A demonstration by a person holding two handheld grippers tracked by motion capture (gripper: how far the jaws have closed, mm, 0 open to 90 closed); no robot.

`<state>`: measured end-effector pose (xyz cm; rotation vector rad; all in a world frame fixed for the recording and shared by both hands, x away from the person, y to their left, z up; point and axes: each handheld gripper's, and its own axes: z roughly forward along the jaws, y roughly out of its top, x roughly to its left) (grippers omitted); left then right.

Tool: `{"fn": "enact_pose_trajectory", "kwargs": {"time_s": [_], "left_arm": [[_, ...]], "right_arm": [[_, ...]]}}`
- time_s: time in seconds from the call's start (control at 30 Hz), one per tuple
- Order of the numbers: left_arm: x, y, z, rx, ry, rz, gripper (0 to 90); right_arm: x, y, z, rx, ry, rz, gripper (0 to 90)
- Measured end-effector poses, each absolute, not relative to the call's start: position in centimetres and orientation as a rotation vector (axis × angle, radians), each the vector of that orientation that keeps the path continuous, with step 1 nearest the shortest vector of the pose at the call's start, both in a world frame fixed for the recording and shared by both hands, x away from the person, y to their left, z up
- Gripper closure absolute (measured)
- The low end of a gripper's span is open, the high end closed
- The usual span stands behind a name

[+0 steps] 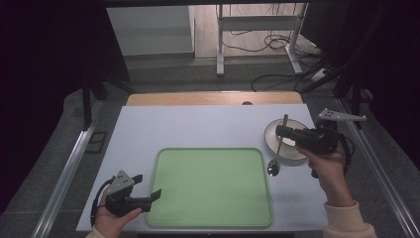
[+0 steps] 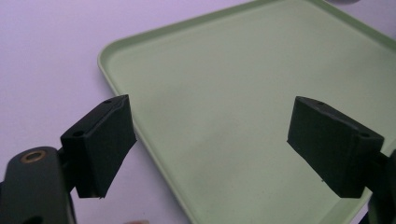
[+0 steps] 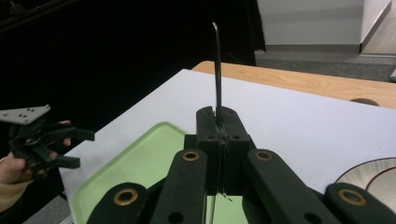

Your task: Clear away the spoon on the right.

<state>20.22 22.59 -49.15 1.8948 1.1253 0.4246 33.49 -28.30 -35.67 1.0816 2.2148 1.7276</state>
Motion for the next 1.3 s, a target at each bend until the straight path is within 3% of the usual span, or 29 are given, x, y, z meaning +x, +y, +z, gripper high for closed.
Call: {"fn": "enact_pose_trajectory", "kwargs": {"time_s": [0.7,1.3], "left_arm": [[20.2,22.5,-49.1,1.897,1.124,0.428,14.6],[20.2,22.4,-49.2,1.897,1.128,0.425,14.6]], "right_arm": [[30.2,-25.4,-36.1,1.024,2.311,1.737,88.4],[29.4,-22.7,-40.2,1.241,2.419,1.615,88.3]]}}
